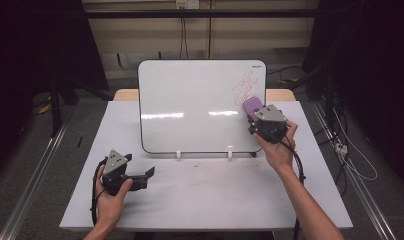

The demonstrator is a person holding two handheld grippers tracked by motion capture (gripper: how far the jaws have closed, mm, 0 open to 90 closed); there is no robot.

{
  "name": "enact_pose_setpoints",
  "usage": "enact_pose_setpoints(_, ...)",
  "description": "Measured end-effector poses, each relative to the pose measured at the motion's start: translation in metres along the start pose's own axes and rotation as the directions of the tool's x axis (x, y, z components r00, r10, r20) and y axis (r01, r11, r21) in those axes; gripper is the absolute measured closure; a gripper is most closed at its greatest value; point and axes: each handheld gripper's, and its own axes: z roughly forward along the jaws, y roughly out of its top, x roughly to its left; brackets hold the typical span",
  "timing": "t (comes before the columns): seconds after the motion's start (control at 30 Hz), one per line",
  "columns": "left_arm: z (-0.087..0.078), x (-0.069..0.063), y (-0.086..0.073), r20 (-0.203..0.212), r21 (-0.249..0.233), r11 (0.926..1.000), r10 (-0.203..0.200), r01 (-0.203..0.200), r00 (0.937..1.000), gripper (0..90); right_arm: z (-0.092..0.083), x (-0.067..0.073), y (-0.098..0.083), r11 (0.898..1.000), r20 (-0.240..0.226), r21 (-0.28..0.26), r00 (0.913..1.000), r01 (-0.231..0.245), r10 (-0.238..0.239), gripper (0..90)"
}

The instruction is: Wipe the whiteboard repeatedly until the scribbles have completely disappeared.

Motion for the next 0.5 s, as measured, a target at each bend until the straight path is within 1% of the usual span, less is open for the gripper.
enact_pose_setpoints(0.07,0.000,-0.001,0.000,-0.002,-0.001,1.0000,0.000,0.000,1.0000,5.9,0.000,0.006,-0.002,1.000,0.002,0.000,0.9999,0.014,-0.014,41.9)
enact_pose_setpoints(0.23,0.000,-0.002,0.000,-0.002,-0.001,1.0000,-0.001,0.001,1.0000,6.0,-0.003,0.030,-0.010,0.999,-0.042,-0.006,0.9977,0.053,-0.053,41.9)
enact_pose_setpoints(0.27,0.000,-0.002,0.000,-0.001,-0.002,1.0000,-0.001,0.001,1.0000,6.0,-0.003,0.037,-0.012,0.998,-0.053,-0.009,0.9968,0.060,-0.060,41.9)
enact_pose_setpoints(0.3,0.000,-0.002,0.000,-0.002,0.000,1.0000,0.003,-0.003,1.0000,5.9,-0.004,0.042,-0.014,0.998,-0.065,-0.006,0.9956,0.067,-0.068,41.9)
enact_pose_setpoints(0.37,0.001,-0.002,0.000,0.000,0.002,1.0000,0.001,-0.001,1.0000,5.9,-0.006,0.054,-0.017,0.995,-0.098,-0.003,0.9902,0.101,-0.100,41.9)
enact_pose_setpoints(0.47,0.000,-0.002,0.000,0.000,0.003,1.0000,0.005,-0.005,1.0000,5.9,-0.007,0.068,-0.021,0.993,-0.121,-0.005,0.9855,0.120,-0.119,41.9)
enact_pose_setpoints(0.5,0.000,-0.002,0.000,0.000,0.000,1.0000,0.000,0.000,1.0000,6.0,-0.007,0.071,-0.022,0.992,-0.128,-0.005,0.9842,0.123,-0.122,41.9)
